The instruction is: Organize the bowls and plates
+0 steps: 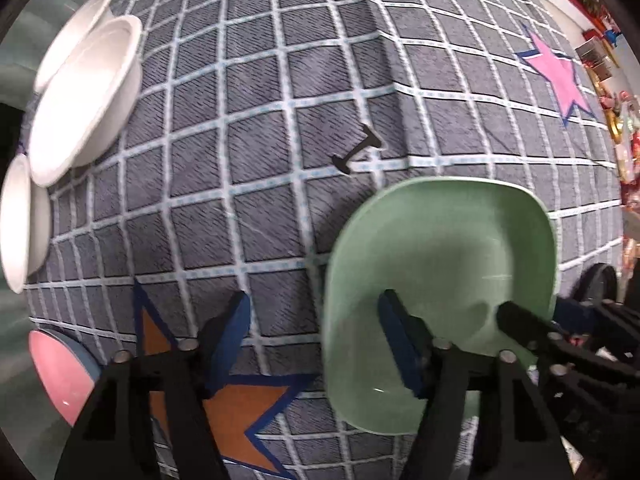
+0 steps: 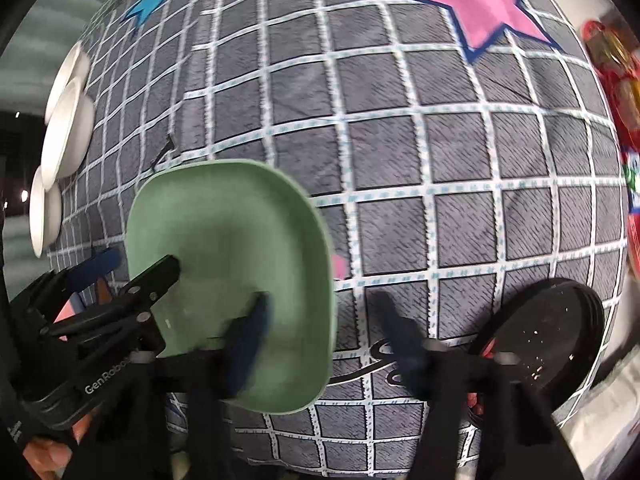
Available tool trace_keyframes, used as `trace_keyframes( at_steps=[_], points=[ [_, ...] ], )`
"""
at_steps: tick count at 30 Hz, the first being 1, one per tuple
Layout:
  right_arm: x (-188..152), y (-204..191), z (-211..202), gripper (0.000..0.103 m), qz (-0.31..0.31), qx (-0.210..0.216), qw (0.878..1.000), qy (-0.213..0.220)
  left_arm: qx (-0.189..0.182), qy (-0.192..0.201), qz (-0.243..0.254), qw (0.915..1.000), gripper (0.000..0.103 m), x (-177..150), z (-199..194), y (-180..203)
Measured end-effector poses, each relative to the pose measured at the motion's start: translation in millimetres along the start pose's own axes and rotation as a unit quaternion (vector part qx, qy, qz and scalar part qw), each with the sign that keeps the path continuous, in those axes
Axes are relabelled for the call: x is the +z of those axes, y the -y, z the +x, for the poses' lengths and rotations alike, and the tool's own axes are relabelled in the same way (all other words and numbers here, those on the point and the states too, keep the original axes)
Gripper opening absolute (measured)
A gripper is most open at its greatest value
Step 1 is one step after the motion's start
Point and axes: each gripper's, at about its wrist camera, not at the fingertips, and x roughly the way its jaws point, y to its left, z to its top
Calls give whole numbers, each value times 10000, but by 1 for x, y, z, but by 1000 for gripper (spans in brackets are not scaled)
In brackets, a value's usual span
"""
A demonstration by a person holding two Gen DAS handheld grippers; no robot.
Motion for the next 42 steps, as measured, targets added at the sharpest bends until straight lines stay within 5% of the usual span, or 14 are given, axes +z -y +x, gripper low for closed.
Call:
trace_keyframes(
  at_steps=[4,23,32,42],
  points=[
    [-5,-11,4,32,-88,157,9998,-107,-281,-90,214,9993,42,-14,1,14],
    [-66,-25,35,32,-17,231,9991,-357,-204,-133,393,9989,42,-73,7,-13],
    [-70,-95,37,32,82,217,9997,-123,-233,62,588,9980,42,-96,-6,-91],
    [-55,-226,51,32,-538,406,9977,-125,-79,199,-142,9997,43,-131,-20,-234]
  ],
)
